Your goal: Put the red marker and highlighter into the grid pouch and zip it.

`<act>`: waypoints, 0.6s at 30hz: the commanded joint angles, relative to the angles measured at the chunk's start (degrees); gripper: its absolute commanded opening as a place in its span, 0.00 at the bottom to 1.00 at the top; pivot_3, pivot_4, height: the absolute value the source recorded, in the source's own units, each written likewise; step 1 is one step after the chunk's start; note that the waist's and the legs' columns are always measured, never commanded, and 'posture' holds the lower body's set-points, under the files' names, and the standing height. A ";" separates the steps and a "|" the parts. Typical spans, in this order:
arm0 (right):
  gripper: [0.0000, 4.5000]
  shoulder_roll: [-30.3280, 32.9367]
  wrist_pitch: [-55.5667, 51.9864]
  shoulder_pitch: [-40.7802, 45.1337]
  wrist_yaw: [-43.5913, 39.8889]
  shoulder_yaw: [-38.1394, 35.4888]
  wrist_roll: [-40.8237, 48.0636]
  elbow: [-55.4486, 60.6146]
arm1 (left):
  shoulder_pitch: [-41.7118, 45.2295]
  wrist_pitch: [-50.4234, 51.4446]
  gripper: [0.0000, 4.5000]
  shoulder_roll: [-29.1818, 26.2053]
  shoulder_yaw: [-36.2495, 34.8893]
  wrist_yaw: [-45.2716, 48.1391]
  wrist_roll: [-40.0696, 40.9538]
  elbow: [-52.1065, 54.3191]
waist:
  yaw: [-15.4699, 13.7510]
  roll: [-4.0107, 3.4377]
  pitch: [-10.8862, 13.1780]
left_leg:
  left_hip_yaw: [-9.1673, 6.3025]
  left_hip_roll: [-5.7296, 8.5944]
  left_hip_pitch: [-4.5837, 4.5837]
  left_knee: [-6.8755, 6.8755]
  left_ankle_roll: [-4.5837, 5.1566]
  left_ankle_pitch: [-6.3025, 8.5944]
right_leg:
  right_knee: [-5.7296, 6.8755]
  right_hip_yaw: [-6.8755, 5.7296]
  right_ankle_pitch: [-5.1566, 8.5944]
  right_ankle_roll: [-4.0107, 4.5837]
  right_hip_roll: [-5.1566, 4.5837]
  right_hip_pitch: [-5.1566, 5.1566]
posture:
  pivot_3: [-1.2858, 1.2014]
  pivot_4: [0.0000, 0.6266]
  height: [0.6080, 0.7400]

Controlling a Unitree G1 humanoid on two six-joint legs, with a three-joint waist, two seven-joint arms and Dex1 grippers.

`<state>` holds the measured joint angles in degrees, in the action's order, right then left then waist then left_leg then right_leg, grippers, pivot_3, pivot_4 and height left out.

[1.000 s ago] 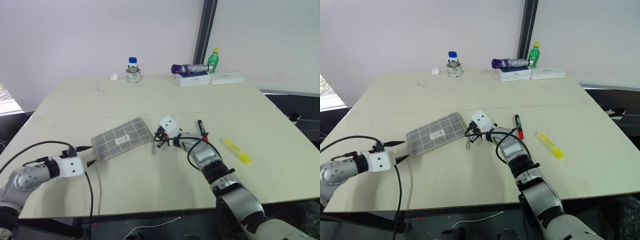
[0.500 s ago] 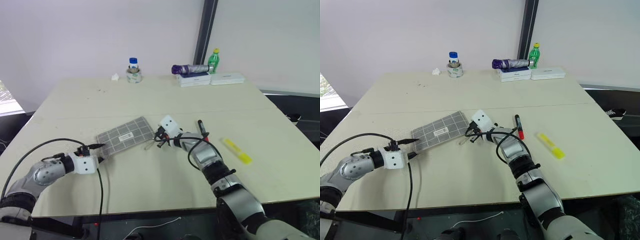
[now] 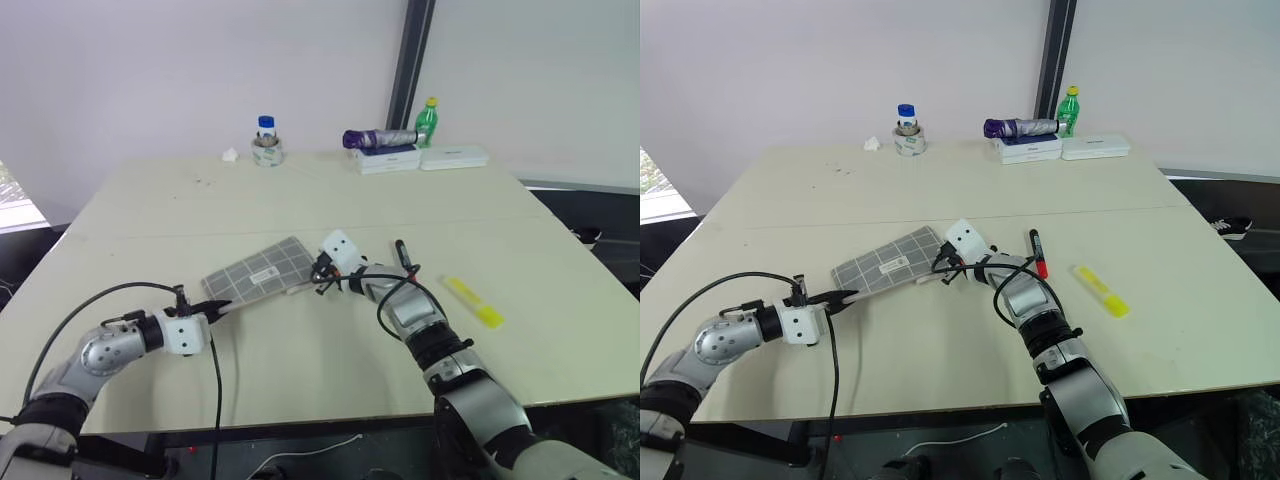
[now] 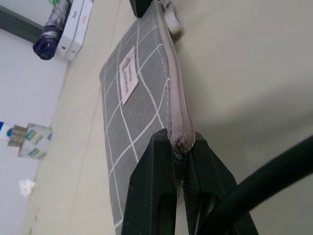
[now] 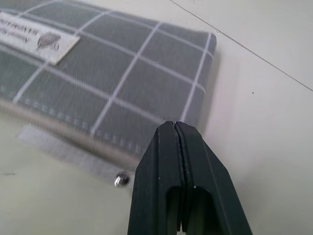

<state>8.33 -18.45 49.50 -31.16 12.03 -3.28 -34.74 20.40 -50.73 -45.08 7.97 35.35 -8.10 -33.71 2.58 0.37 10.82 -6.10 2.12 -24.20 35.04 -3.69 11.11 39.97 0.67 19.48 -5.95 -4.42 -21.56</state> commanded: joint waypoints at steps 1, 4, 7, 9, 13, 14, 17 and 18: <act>0.00 2.30 1.65 0.52 0.26 -0.93 -0.66 5.01 | -4.76 11.03 0.02 1.32 -1.29 2.64 7.82 12.41 | -0.02 0.00 0.00 | -0.01 -0.01 0.00 0.00 0.00 0.00 | 0.00 0.00 0.00 0.00 0.00 0.01 | 0.52 0.24 0.98; 0.00 5.70 2.11 -0.05 -0.15 -1.82 -0.81 9.21 | -9.39 22.52 0.02 1.90 -3.46 3.18 13.30 23.23 | -0.03 0.01 0.01 | -0.01 -0.04 -0.02 0.00 0.00 0.00 | 0.00 0.03 0.00 0.00 0.01 -0.02 | 0.52 0.24 0.98; 0.00 12.19 1.29 -2.35 -4.70 -3.56 0.97 18.26 | -14.96 35.69 0.02 3.06 -5.41 2.08 20.31 36.13 | -0.06 0.01 0.02 | -0.02 -0.08 -0.06 0.01 0.00 0.00 | -0.01 0.03 0.00 0.01 0.02 -0.04 | 0.52 0.24 0.98; 0.00 15.33 -2.27 -3.79 -7.47 -5.48 3.60 23.30 | -16.98 42.61 0.02 4.17 -6.50 0.19 22.24 42.64 | -0.14 0.01 0.02 | -0.02 -0.13 -0.10 0.00 0.00 0.00 | -0.03 0.05 0.02 -0.01 -0.04 -0.06 | 0.52 0.24 0.98; 0.30 20.18 -13.93 -8.61 -12.99 -9.48 11.09 34.79 | -18.87 52.89 0.00 7.90 -7.48 -3.74 24.32 51.35 | -0.15 0.03 0.02 | -0.04 -0.11 -0.05 0.03 0.01 0.01 | -0.07 0.03 0.02 -0.01 -0.01 0.07 | 0.52 0.24 0.98; 0.41 20.81 -15.90 -9.56 -13.28 -9.95 12.05 36.92 | -19.03 54.54 0.00 8.67 -7.56 -4.24 24.44 52.57 | -0.11 0.03 0.02 | -0.05 -0.12 -0.02 0.02 0.01 0.01 | -0.08 0.03 0.02 0.00 0.00 0.10 | 0.52 0.24 0.98; 0.63 21.50 -23.40 -14.04 -12.97 -12.60 16.65 43.62 | -18.84 59.33 0.00 12.03 -7.31 -6.12 25.65 56.12 | -0.07 0.03 0.02 | -0.02 -0.10 0.02 0.02 0.01 0.01 | -0.08 0.04 0.02 0.00 0.03 0.11 | 0.52 0.24 0.98; 0.63 21.40 -24.74 -14.79 -12.34 -12.93 17.27 44.53 | -18.76 60.38 0.00 12.74 -7.37 -6.33 25.88 56.84 | -0.07 0.03 0.02 | -0.02 -0.10 0.03 0.02 0.01 0.01 | -0.08 0.04 0.02 0.00 0.03 0.12 | 0.52 0.24 0.98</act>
<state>29.79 -40.76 34.61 -44.15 1.07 11.65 5.81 1.43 8.01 -32.87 1.60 29.92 16.31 19.93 2.51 0.40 10.84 -6.12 2.03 -24.18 35.06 -3.68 11.12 39.88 0.70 19.50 -5.95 -4.39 -21.44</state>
